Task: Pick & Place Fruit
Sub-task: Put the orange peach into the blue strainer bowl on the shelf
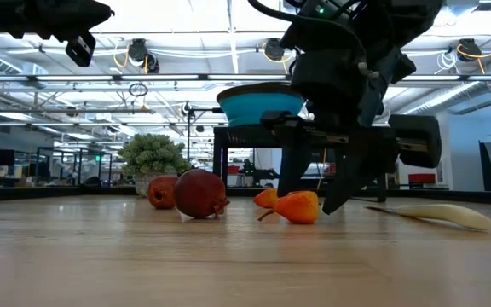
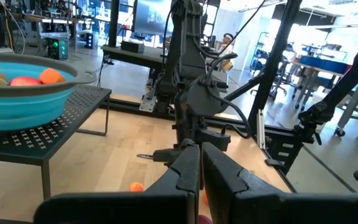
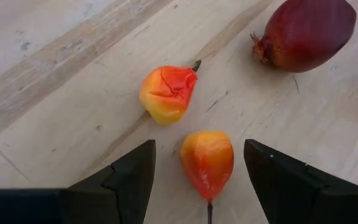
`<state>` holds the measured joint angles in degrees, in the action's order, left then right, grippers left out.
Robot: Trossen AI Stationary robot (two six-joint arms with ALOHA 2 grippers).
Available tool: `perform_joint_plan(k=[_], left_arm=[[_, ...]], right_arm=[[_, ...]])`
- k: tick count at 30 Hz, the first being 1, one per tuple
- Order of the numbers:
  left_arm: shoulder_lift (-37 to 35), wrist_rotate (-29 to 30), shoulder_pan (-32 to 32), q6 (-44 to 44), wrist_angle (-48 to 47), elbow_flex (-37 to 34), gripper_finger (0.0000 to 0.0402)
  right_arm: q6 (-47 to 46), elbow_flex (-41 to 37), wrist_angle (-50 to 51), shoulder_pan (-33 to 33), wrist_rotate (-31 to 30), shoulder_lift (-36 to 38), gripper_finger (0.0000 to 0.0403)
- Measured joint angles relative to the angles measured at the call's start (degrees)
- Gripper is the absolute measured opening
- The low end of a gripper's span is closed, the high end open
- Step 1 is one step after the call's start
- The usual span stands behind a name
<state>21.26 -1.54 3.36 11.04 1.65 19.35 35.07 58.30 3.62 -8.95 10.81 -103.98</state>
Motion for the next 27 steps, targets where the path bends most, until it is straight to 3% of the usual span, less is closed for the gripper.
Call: perform_joint_plan(k=[5, 27], left_arm=[[0.0, -0.02, 0.0, -0.19, -0.02, 0.0, 0.0017], [0.0, -0.04, 0.0, -0.1, -0.06, 0.0, 0.0017]], right_arm=[[-0.33, 0.02, 0.0, 0.0, 0.02, 0.0, 0.0233], [-5.64, 0.04, 0.04, 0.04, -0.05, 0.0, 0.0137]])
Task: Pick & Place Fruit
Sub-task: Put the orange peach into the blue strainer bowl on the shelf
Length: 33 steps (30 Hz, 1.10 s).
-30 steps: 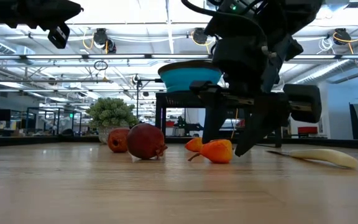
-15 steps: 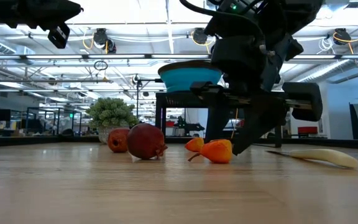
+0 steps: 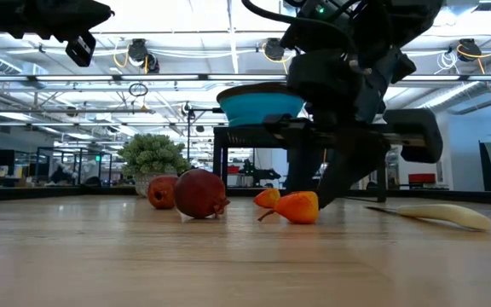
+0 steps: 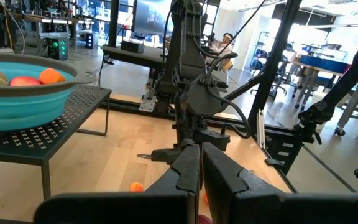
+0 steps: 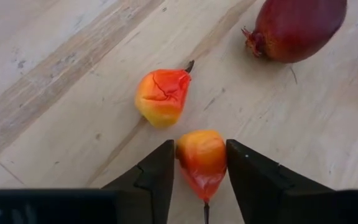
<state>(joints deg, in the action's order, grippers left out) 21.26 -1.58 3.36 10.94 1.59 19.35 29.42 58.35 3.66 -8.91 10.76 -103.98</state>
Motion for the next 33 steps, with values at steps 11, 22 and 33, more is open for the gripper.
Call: perform_joint_plan(k=[11, 22, 33], left_arm=[[0.0, -0.02, 0.0, -0.02, -0.02, 0.0, 0.0017], [0.0, -0.07, 0.0, -0.77, -0.11, 0.0, 0.0017], [-0.01, -0.04, 0.0, -2.62, -0.07, 0.0, 0.0017]], right_arm=[[-0.3, 0.0, 0.43, -0.07, -2.14, 1.04, 0.0097], [-5.45, 0.07, 1.14, 1.37, -5.04, 11.04, 0.0098], [-21.16, 0.05, -3.98, 3.05, -4.76, 24.94, 0.0098]])
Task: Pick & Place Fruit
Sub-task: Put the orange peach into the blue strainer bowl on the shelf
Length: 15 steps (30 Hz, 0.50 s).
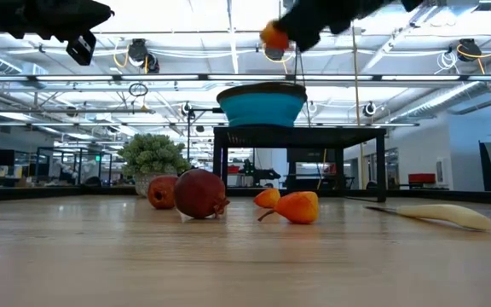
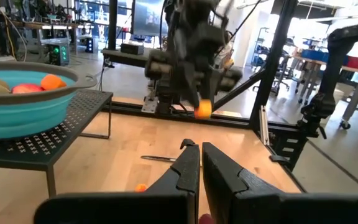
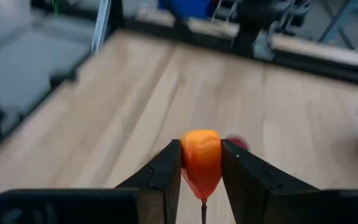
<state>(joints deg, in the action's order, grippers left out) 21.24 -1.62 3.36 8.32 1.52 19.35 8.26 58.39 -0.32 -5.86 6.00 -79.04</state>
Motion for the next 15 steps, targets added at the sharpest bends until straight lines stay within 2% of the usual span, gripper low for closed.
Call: perform_joint_plan(k=[8, 15], left_arm=[[-0.01, -0.01, 0.0, -1.14, 0.04, 0.0, 0.0017], [0.01, -0.01, 0.0, -1.14, 0.0, 0.0, 0.0017]], right_arm=[[-7.07, -0.02, -6.62, 0.64, 0.67, 6.15, 0.0098], [-12.58, -0.05, -17.94, 0.67, 9.4, 7.6, 0.0098]])
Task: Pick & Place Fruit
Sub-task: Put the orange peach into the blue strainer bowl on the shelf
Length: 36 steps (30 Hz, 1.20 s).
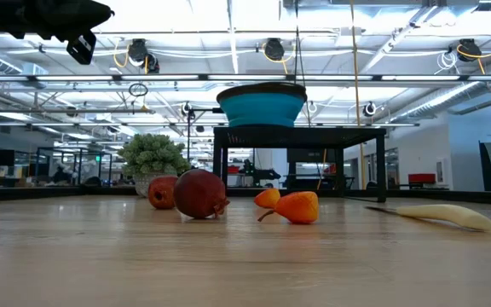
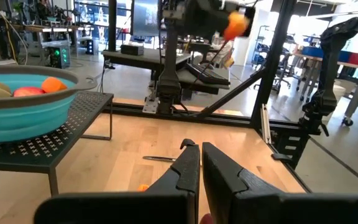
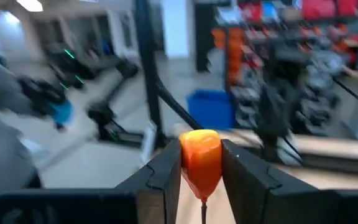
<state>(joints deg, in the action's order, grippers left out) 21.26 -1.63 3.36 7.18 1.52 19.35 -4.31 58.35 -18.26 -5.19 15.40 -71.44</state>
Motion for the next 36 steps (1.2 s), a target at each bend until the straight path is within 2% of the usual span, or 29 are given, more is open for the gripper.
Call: perform_joint_plan(k=[13, 16, 23, 27, 30, 32, 36], left_arm=[[0.0, 0.0, 0.0, 0.02, 0.0, 0.0, 0.0017], [0.0, 0.0, 0.0, 0.04, 0.0, 0.0, 0.0017], [-0.02, 0.0, 0.0, 0.06, 0.0, 0.0, 0.0017], [-0.02, 0.0, 0.0, 0.07, 0.0, 0.0, 0.0017], [-0.02, 0.0, 0.0, 0.15, -0.01, 0.0, 0.0017], [0.0, 0.0, 0.0, 0.19, 0.0, 0.0, 0.0017], [-0.02, 0.01, 0.0, 0.17, 0.0, 0.0, 0.0017]], right_arm=[[-8.45, 0.0, -23.51, 0.0, 20.44, 0.0, 0.0098], [-8.55, 0.0, -25.8, -0.02, 22.2, 0.0, 0.0098], [-8.55, 0.0, -24.89, 0.0, 22.21, -0.02, 0.0098], [-8.55, 0.0, -24.78, 0.06, 21.11, -0.04, 0.0098], [-8.51, 0.0, -23.99, 0.08, 17.6, -0.04, 0.0098], [-7.94, 0.0, -21.96, 0.11, 12.85, -0.04, 0.0098], [-4.59, 0.0, -17.79, 0.15, -1.77, -0.04, 0.0098]])
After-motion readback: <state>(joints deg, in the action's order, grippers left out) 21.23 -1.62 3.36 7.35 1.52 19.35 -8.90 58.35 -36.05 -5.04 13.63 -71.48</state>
